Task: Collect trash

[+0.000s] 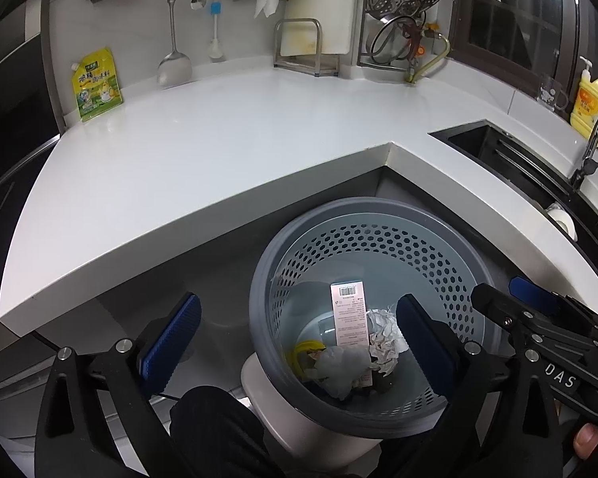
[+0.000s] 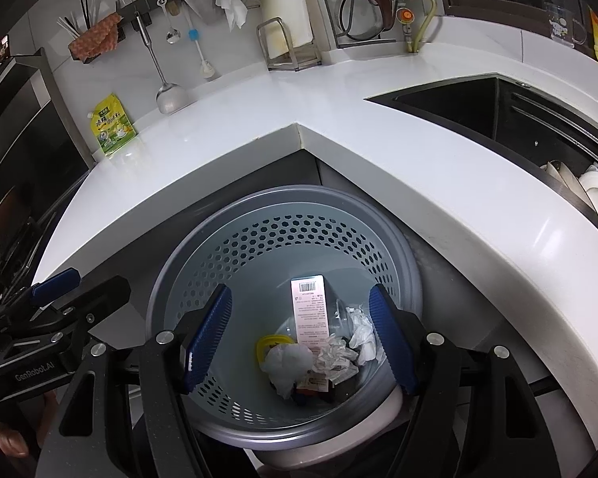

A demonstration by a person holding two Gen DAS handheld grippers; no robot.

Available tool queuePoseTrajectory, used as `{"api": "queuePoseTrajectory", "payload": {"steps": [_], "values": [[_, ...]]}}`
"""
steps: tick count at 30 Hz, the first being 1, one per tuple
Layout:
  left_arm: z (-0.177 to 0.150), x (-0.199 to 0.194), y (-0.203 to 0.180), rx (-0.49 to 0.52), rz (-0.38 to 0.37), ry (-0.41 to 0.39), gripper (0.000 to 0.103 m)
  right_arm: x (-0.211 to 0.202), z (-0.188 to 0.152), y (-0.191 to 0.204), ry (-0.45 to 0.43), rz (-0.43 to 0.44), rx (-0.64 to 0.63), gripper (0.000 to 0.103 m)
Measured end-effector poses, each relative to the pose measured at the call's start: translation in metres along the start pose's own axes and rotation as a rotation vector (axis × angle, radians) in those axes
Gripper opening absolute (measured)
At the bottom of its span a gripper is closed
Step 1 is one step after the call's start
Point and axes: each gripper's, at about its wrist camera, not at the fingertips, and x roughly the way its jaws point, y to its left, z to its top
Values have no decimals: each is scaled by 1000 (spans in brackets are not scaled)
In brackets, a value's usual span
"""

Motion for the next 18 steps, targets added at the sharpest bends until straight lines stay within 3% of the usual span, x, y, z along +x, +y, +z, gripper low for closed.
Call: {"api": "queuePoseTrajectory", "payload": {"steps": [18], "values": [[-2,-4,1,-9,40,8,97,-6,-3,3,-6,-34,-16,70]]}}
